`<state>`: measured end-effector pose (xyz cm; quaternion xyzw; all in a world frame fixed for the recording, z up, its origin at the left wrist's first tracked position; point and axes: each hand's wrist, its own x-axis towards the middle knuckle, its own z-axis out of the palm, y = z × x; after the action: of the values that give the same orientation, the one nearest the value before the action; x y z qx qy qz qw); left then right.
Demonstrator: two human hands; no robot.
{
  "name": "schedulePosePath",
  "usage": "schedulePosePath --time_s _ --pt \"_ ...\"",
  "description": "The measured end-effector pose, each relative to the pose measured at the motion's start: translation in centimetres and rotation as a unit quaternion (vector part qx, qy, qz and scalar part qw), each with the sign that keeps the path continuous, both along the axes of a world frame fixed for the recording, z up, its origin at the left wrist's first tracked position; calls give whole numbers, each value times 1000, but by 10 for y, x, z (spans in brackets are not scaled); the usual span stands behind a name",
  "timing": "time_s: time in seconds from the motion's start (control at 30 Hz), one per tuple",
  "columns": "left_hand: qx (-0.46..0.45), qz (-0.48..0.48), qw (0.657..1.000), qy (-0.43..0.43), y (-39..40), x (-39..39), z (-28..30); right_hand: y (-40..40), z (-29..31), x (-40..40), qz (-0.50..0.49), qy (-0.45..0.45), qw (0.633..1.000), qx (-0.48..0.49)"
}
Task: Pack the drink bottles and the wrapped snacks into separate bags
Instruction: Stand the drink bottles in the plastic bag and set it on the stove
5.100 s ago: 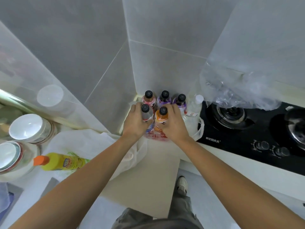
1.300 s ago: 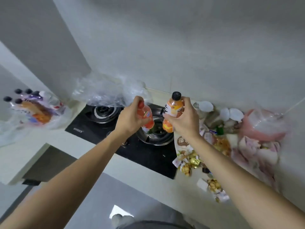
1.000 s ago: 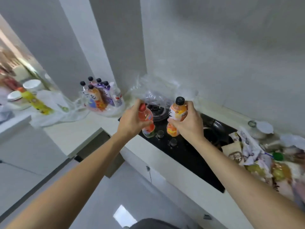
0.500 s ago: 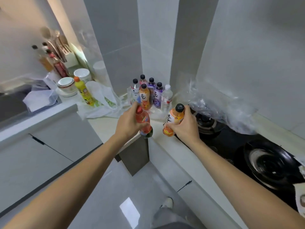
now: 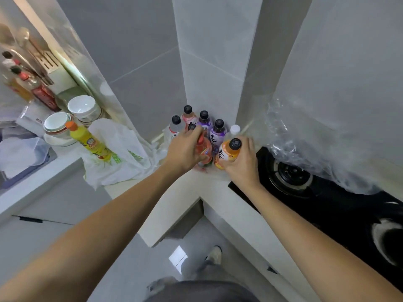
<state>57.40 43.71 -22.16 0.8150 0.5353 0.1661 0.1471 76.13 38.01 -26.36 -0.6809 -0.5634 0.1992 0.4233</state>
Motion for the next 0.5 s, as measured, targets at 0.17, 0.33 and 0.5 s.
schedulePosePath --time_s 0.17,0.33,0.5 --pt "19 -72 995 60 47 4 -24 17 -28 -12 -24 -41 998 -38" --pt "45 -158 980 116 74 11 -43 26 -46 -25 -68 -61 994 -63" --pt "106 -247 948 167 92 12 -55 28 -56 -34 -128 -59 988 -69"
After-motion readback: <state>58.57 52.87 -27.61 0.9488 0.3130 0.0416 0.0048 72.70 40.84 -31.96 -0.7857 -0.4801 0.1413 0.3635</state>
